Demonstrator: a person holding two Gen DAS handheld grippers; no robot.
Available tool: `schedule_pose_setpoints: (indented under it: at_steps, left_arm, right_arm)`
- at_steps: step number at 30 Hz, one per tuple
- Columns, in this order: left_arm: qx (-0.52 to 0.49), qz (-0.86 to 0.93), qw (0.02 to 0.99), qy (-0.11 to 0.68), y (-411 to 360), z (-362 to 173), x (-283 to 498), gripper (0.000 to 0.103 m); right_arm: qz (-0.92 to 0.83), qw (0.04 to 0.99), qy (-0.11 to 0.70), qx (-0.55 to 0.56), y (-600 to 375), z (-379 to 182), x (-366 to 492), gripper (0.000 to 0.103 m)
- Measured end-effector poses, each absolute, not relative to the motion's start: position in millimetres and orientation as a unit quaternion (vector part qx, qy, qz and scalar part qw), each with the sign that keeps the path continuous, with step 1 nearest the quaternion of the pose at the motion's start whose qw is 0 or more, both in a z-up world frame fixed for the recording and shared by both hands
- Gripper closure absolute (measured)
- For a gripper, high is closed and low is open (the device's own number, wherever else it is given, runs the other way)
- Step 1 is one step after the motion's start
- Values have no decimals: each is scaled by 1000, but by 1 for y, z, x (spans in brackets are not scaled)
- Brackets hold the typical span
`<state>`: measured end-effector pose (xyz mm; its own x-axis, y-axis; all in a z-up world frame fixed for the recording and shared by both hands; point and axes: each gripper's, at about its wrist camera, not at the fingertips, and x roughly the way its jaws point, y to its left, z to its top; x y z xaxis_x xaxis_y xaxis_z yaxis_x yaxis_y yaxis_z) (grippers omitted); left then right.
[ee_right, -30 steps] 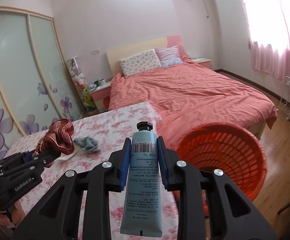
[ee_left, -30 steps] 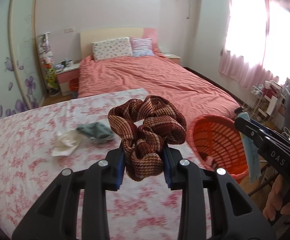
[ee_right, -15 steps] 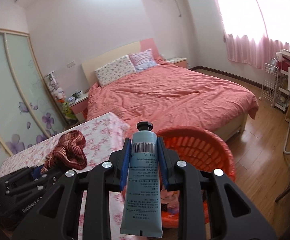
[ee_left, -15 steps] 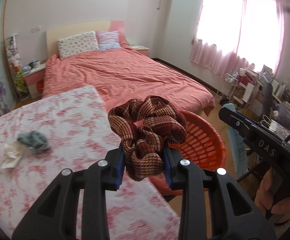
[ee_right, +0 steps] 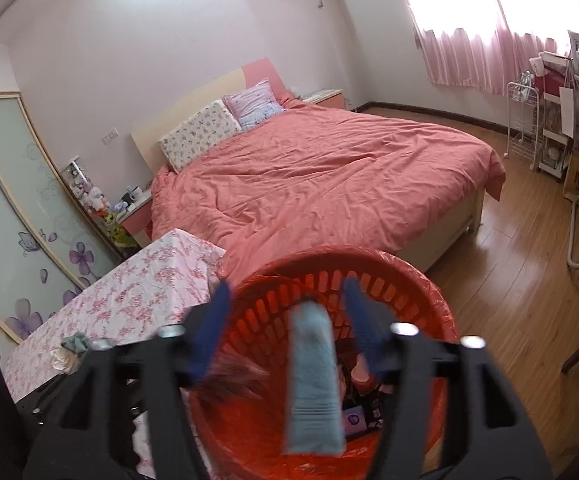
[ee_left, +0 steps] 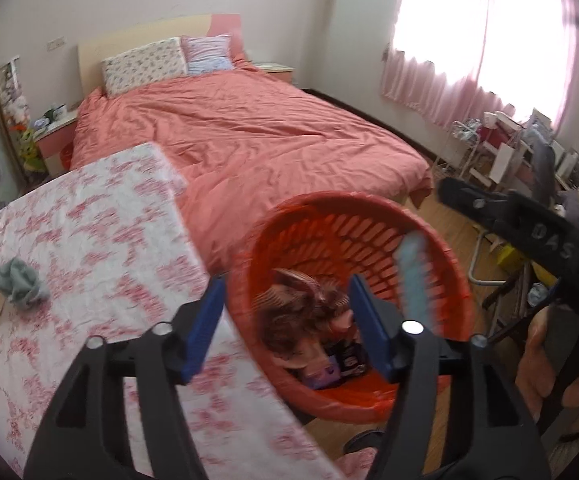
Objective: Collect trash
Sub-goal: 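Carry the scrunchie and lotion tube over the orange basket and open both tools, then move both tools back to the bed toward the tissue and mint sock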
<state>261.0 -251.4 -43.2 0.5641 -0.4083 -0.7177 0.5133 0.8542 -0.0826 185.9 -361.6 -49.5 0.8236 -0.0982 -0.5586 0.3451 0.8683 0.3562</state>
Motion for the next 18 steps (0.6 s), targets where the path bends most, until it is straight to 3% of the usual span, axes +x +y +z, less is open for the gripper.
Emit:
schedule_pose_setpoints:
  at_steps: [8,18]
  left_arm:
    - [102,-185,904,371,-178,-51,261,26]
    - [53,-3,923,380,-8,-58,297,20]
  right_arm:
    - [-125,929,292,190,-337,-60,179,34]
    - [-81,931,327,140,-276,-71,187,33]
